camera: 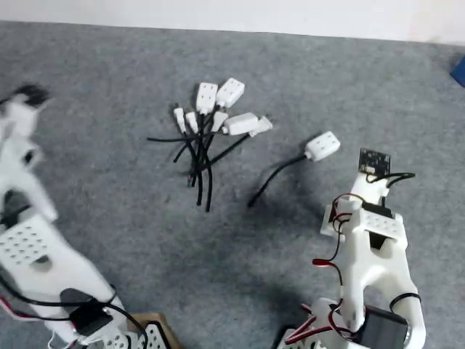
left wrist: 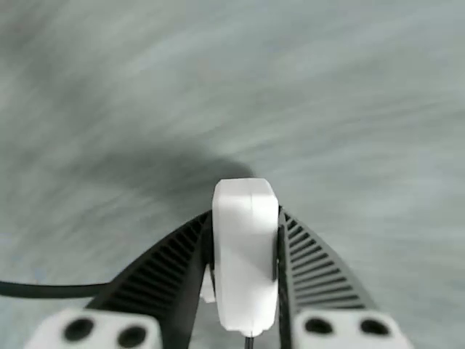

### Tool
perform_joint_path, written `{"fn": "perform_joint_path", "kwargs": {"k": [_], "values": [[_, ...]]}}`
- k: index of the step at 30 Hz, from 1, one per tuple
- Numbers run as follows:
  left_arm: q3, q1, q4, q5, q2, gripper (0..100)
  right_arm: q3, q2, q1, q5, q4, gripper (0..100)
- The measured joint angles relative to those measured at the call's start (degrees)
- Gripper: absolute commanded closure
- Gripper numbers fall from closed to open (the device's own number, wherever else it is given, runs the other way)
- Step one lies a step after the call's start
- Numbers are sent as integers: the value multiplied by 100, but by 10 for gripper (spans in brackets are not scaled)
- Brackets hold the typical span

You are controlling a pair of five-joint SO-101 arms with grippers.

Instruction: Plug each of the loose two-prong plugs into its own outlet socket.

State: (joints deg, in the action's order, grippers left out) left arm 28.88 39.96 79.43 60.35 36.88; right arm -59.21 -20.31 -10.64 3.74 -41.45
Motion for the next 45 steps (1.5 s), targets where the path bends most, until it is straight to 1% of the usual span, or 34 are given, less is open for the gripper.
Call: {"fn": "perform_joint_path", "kwargs": {"k": [2, 4, 7, 8, 10, 17, 20, 22, 27, 29, 33, 35, 38, 41, 45], "values": [[9, -343, 360, -26, -167, 887, 0, 0, 0, 0, 0, 637], [18, -466, 299, -422, -229, 887, 0, 0, 0, 0, 0, 637], [141, -378, -396, -1503, -229, 888, 0, 0, 0, 0, 0, 637], [158, -299, -686, -1741, -229, 888, 0, 0, 0, 0, 0, 637], [176, -105, -1213, -1925, -229, 888, 0, 0, 0, 0, 0, 637], [176, 659, -2822, -1846, -220, 878, 0, 0, 0, 0, 0, 637], [290, 958, -3341, -1600, 53, 827, 0, 0, 0, 0, 0, 637], [440, 1099, -3481, -1468, 334, 810, 0, 0, 0, 0, 0, 637], [1248, 1345, -3560, -1327, 1125, 808, 0, 0, 0, 0, 0, 637], [1582, 1389, -3560, -1143, 1459, 810, 0, 0, 0, 0, 0, 637], [2136, 1415, -3560, -1099, 1881, 810, 0, 0, 0, 0, 0, 637], [2295, 1459, -3429, -1204, 1925, 810, 0, 0, 0, 0, 0, 637], [2602, 1477, -2725, -1354, 1925, 810, 0, 0, 0, 0, 0, 637], [2989, 1319, -1609, -1415, 1925, 810, 0, 0, 0, 0, 0, 637], [3675, 888, 141, -1415, 1749, 811, 0, 0, 0, 0, 0, 637]]}}
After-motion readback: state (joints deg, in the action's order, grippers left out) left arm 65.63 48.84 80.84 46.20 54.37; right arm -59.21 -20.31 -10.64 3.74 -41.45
